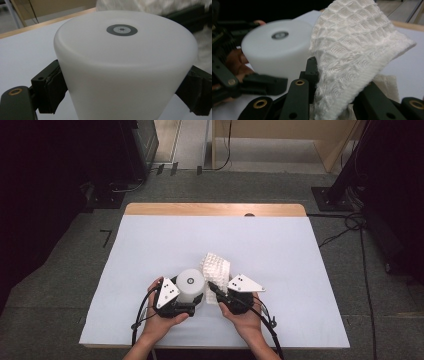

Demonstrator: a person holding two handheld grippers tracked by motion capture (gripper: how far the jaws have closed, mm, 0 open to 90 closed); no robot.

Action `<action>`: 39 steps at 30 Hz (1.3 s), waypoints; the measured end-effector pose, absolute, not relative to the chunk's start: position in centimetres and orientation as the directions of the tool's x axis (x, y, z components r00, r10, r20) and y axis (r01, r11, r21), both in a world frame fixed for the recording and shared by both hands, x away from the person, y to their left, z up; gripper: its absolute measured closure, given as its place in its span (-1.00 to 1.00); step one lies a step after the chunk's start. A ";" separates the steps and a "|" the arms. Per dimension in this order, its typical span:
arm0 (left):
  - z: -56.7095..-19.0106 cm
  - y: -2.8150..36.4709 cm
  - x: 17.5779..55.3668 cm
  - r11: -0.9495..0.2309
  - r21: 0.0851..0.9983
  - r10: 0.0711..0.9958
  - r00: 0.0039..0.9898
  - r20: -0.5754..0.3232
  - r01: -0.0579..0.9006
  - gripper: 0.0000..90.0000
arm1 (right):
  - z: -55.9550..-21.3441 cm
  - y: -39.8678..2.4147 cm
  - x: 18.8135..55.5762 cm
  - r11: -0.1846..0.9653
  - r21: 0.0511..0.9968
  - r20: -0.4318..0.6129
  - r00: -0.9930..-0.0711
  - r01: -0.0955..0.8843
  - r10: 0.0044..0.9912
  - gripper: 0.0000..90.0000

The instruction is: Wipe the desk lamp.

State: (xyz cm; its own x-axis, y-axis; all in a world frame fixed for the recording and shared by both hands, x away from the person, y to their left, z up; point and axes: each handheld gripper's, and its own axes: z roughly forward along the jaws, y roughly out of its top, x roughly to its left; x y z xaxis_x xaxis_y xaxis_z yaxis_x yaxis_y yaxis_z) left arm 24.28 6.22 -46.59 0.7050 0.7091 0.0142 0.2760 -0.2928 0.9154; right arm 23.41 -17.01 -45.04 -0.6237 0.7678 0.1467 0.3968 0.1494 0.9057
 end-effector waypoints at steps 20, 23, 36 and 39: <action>-46.8 5.0 23.4 -0.234 0.921 0.838 0.545 0.029 0.311 -0.83 | -47.3 -17.4 24.6 0.180 0.856 0.162 -0.582 0.485 0.797 0.63; -46.7 5.2 23.5 -0.240 0.920 0.827 0.562 0.025 0.311 -0.82 | -47.8 -17.1 24.6 0.188 0.848 0.170 -0.590 0.496 0.789 0.63; -46.1 7.1 24.2 -0.212 0.932 0.732 0.680 -0.048 0.295 -0.80 | -46.1 -16.2 23.4 0.161 0.884 0.178 -0.635 0.439 0.752 0.64; -46.3 6.4 23.9 -0.249 0.928 0.708 0.706 -0.021 0.277 -0.80 | -44.5 -16.7 23.0 0.136 0.909 0.163 -0.635 0.395 0.755 0.64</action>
State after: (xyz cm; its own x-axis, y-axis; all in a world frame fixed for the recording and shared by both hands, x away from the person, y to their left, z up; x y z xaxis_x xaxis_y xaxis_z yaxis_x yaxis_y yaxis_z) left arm 23.92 6.36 -46.27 0.7059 0.7081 -0.0206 0.2768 -0.2490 0.9281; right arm 23.02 -16.74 -44.48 -0.6347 0.7553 0.1633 0.3950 0.1355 0.9086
